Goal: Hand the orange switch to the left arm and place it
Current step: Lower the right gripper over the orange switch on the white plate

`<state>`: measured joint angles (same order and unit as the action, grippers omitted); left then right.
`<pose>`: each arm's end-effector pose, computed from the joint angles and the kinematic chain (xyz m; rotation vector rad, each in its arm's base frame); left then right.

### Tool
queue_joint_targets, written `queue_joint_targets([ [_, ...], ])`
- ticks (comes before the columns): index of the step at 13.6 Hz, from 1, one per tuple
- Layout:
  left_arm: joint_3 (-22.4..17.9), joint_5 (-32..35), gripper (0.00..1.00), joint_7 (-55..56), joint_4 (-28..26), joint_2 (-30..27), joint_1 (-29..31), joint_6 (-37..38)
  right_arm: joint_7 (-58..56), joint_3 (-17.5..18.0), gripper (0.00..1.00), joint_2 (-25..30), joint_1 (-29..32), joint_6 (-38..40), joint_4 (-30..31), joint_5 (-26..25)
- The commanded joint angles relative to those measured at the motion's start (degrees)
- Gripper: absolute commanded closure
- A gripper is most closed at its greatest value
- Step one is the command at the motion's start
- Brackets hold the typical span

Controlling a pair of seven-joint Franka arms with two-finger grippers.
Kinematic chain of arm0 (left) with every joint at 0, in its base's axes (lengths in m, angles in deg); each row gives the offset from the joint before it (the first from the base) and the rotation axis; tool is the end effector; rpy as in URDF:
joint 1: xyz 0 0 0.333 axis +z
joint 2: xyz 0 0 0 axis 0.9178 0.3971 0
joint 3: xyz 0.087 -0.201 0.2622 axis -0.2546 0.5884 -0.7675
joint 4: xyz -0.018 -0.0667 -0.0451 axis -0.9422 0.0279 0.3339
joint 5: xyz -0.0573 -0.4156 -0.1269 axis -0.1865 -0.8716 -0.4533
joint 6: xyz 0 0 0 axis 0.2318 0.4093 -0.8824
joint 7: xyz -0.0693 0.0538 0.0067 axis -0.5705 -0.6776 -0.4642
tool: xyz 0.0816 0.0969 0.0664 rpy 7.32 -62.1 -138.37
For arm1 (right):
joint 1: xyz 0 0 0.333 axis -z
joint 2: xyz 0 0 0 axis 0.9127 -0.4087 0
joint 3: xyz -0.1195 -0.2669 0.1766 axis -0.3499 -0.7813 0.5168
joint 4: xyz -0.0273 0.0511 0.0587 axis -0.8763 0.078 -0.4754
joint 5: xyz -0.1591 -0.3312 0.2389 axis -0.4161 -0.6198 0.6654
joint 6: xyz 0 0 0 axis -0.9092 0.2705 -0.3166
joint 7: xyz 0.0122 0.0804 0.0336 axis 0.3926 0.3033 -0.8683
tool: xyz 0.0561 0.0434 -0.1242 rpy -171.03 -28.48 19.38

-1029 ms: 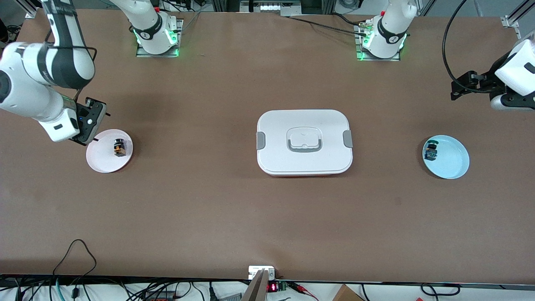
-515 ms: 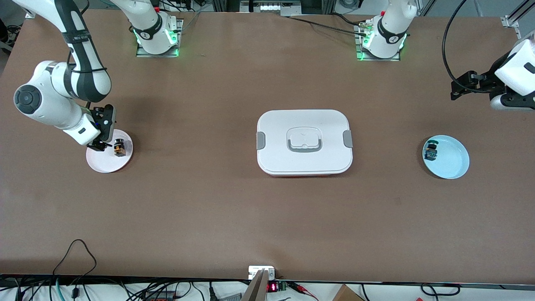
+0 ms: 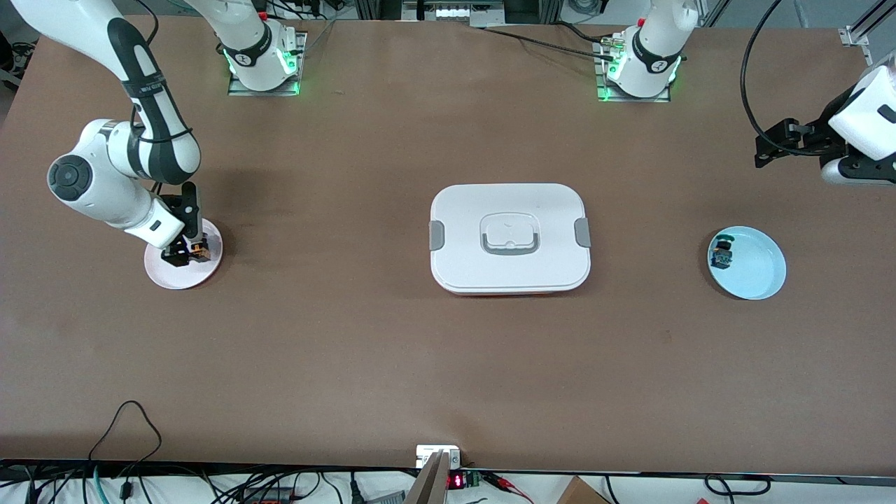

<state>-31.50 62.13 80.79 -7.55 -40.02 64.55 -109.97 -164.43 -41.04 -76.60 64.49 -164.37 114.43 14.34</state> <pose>0.5866 -0.0140 0.6017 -3.0971 0.0611 0.1492 0.5737 -0.0620 0.1808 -1.9408 -2.4493 0.0899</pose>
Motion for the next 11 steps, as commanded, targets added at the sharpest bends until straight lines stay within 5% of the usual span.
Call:
queue_joint_targets([
  [1,-0.07,0.22,0.0,0.57,1.69,0.59,-0.32,1.35,-3.67,0.54,0.0,-0.74,0.33,-1.83,0.29,0.11],
  [11,-0.07,0.22,0.0,0.57,1.69,0.59,-0.23,1.36,-8.86,0.8,0.0,-3.02,0.86,-4.91,0.29,0.2],
])
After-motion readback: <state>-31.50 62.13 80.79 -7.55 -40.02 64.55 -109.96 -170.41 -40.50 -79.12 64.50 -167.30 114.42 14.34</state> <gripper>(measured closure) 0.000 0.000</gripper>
